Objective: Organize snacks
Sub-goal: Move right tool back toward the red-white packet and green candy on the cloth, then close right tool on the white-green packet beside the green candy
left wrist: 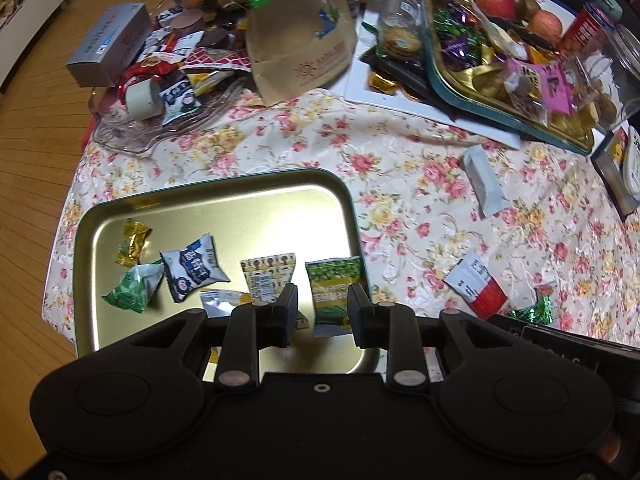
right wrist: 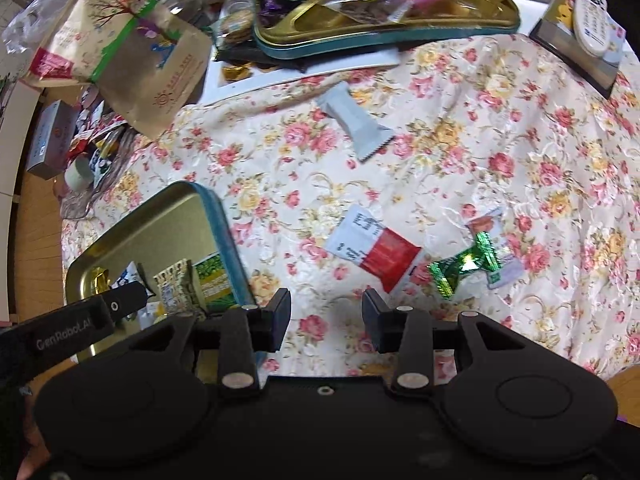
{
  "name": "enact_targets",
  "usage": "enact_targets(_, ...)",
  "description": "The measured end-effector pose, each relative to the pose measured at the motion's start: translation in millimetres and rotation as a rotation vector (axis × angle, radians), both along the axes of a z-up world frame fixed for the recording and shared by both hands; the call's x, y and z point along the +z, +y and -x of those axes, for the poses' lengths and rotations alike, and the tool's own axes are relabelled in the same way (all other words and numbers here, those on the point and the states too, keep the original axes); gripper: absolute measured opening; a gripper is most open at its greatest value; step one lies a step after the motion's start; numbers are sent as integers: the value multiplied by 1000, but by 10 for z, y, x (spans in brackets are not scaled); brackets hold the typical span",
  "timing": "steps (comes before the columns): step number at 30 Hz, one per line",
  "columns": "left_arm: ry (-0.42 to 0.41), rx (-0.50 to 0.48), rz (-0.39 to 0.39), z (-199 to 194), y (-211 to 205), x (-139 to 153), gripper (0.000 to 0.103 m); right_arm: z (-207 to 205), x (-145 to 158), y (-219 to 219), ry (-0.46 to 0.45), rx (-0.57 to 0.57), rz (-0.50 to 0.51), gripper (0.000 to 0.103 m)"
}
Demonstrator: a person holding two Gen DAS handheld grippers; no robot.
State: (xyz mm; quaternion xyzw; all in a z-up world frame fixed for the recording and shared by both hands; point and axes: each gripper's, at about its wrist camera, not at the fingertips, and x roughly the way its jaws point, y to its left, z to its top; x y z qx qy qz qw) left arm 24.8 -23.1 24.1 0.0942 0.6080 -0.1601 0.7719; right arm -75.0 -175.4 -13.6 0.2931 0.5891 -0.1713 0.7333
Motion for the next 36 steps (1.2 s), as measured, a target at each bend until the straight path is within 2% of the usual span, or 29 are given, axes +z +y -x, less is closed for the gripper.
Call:
enact_targets(8, 53, -24, 4, 68, -213, -66, 37, 167, -34, -254, 14, -60, -12, 43)
enact_targets(20, 71, -104, -4, 208, -568, -88, 37, 333, -160, -546, 53, -139, -23, 43)
enact_targets(26, 75, -77, 5, 178, -546, -71, 37, 459, -286, -806, 56, -209, -58, 42)
enact_targets(31, 82, -63, 10, 154, -539, -68, 37, 552, -462, -1049, 79, -317, -104, 42)
enact_targets(36, 88, -72, 21, 172, -553, -54, 37, 557, -613, -1122, 113, -375, -125, 42)
